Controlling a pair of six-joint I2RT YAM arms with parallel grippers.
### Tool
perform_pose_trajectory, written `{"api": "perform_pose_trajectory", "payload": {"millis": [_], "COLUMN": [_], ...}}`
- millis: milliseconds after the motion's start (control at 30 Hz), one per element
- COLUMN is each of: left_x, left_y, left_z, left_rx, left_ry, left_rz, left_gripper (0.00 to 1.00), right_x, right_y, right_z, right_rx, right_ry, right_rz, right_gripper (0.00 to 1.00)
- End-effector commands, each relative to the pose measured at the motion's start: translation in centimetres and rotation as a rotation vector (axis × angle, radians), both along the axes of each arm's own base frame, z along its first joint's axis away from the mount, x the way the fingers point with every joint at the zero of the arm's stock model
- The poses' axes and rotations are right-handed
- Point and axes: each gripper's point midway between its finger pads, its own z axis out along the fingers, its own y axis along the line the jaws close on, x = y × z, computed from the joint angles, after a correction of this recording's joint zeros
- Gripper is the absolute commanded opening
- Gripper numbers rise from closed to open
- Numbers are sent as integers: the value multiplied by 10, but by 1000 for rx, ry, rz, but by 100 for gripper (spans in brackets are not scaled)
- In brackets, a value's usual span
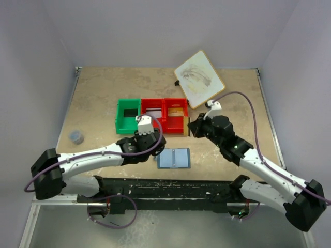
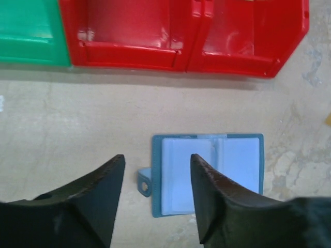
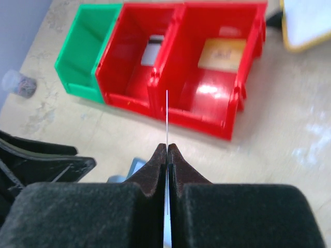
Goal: Take the credit cards out of the card holder
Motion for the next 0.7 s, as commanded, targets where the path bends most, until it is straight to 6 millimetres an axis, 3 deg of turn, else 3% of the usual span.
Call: {"api": "perform_pose_trajectory", "payload": {"millis": [0,167,267,533,567,600,667], "left_x": [7,3,2,-3,-3,-3,-4], "left_y": [38,50,54,61,62,64,70], "left_z": [7,8,9,8,9,10,11], "left_rx": [19,20,25,12,17,24,38], "left_ry": [-61,-61,-61,-57,-56,-57,-61], "left_rz": [76,87,94,99,100,103,118], "left_gripper": [57,64,64,68,68,68,68], "right_x": [40,68,78,107,108,116,122], "right_y": [14,34,47,61,60,62,66], "right_z": [57,55,37,5,-6,0,-9], "right_rx": [-257,-466,-605,-839,-869,-887,-915], "right_ry": [-363,-502,-524,-573,-552,-560,-544], "right_rz": [152,277,390,512,529,517,538], "right_gripper": [0,0,0,0,0,0,0]}}
